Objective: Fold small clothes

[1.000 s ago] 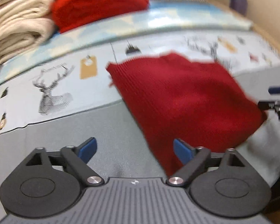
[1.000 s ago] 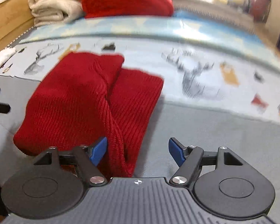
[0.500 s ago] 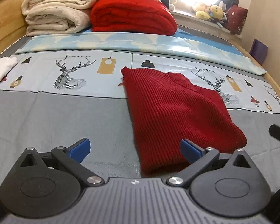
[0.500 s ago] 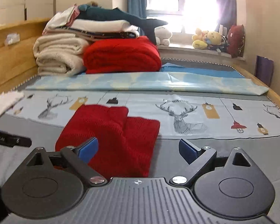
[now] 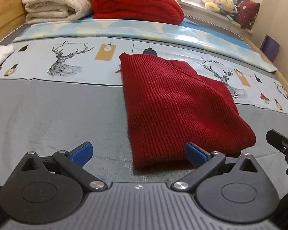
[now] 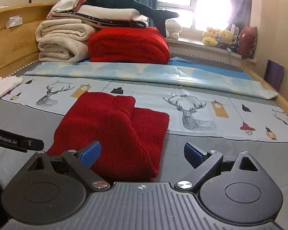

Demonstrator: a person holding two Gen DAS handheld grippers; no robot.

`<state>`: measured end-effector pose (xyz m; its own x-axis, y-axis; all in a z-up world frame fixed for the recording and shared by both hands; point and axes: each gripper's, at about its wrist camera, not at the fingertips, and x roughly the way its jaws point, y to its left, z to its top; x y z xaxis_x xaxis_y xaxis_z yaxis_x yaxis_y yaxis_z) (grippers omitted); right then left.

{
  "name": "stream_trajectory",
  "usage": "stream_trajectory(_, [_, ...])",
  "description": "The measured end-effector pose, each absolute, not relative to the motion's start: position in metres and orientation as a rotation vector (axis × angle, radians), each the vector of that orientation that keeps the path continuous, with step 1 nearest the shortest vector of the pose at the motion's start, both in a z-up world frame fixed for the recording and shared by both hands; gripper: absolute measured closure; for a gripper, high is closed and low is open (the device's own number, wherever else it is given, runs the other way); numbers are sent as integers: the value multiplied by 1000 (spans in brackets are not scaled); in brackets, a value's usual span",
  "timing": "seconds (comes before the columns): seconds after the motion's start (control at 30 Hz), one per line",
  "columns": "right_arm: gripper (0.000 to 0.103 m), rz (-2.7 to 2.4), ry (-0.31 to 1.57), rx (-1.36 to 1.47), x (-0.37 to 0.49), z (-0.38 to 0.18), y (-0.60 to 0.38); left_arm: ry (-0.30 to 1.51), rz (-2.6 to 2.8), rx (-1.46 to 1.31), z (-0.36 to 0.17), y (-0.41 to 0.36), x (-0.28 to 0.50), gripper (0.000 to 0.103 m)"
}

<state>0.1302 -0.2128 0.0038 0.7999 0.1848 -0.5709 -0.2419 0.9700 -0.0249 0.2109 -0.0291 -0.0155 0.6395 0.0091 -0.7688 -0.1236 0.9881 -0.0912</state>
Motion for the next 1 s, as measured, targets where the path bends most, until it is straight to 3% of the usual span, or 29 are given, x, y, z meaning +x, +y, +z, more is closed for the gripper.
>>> stream_trajectory(1.0, [6,228,680,-58,145,-7,-206,853,50,-97,-19,-35,215,0])
